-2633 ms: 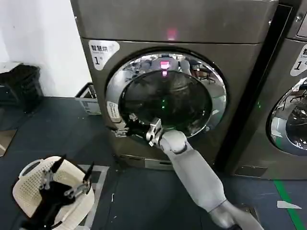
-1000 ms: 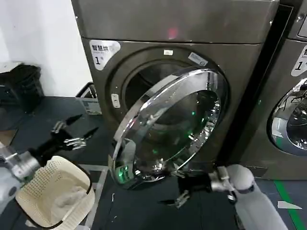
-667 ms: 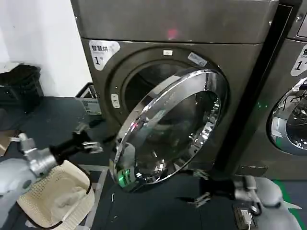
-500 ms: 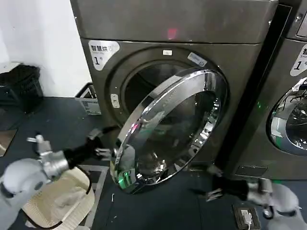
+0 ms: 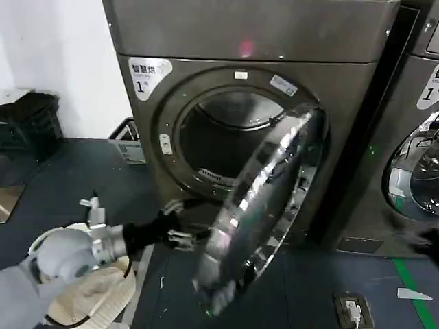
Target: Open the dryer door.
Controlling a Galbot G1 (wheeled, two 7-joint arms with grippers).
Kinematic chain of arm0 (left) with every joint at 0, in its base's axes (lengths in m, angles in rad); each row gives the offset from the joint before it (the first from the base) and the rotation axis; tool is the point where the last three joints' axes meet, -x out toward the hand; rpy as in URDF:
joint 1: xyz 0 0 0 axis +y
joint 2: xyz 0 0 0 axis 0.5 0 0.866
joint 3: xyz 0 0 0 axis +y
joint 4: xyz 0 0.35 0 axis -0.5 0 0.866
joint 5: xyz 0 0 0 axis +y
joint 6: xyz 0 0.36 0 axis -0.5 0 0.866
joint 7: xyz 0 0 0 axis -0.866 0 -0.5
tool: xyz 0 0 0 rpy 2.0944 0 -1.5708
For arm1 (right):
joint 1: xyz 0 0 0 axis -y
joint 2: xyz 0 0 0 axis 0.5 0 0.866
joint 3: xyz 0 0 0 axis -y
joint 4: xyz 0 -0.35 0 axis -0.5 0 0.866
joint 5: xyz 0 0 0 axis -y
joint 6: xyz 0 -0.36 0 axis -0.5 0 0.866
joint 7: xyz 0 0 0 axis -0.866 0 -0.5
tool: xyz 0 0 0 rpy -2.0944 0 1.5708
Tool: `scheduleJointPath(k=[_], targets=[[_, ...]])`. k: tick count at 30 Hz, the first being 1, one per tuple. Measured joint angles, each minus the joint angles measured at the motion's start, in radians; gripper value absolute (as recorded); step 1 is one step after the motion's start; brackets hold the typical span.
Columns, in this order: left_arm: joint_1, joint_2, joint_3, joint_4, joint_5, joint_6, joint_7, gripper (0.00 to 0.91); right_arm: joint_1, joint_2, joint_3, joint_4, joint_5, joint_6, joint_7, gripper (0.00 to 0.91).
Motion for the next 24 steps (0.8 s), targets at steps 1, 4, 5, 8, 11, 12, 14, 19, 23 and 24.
scheduleJointPath(k=[1,4,5,8,11,12,14,19,23,24], targets=[[-0.027,-0.010,0.034,-0.001,-0.005,0.000,-0.003,0.907,-0.010,-0.001,0.029,0.008,0.002,-0.008,0.043,0.907],[-0.106,-0.046,0.135,0.008,-0.033,0.022,-0.030,0.907,-0.039,-0.012,0.120,0.038,0.048,-0.059,0.178,0.907],[-0.131,-0.060,0.167,0.013,-0.034,0.025,-0.032,0.907,-0.048,-0.019,0.154,0.043,0.062,-0.069,0.219,0.907],[-0.210,-0.109,0.267,0.036,-0.046,0.030,-0.045,0.907,-0.074,-0.040,0.241,0.047,0.085,-0.088,0.305,0.907],[-0.286,-0.162,0.358,0.064,-0.049,0.026,-0.051,0.907,-0.096,-0.049,0.315,0.067,0.111,-0.109,0.325,0.907],[-0.312,-0.181,0.391,0.078,-0.036,0.019,-0.052,0.907,-0.105,-0.047,0.336,0.077,0.110,-0.111,0.321,0.907],[-0.361,-0.225,0.445,0.105,-0.019,0.008,-0.060,0.907,-0.128,-0.040,0.379,0.102,0.104,-0.119,0.323,0.907],[-0.453,-0.339,0.538,0.178,0.011,-0.007,-0.084,0.907,-0.168,-0.041,0.473,0.128,0.106,-0.186,0.392,0.907],[-0.506,-0.416,0.596,0.230,0.011,-0.013,-0.097,0.907,-0.191,-0.042,0.539,0.142,0.099,-0.235,0.407,0.907],[-0.518,-0.435,0.607,0.245,0.005,-0.010,-0.106,0.907,-0.194,-0.046,0.555,0.145,0.098,-0.244,0.411,0.907]])
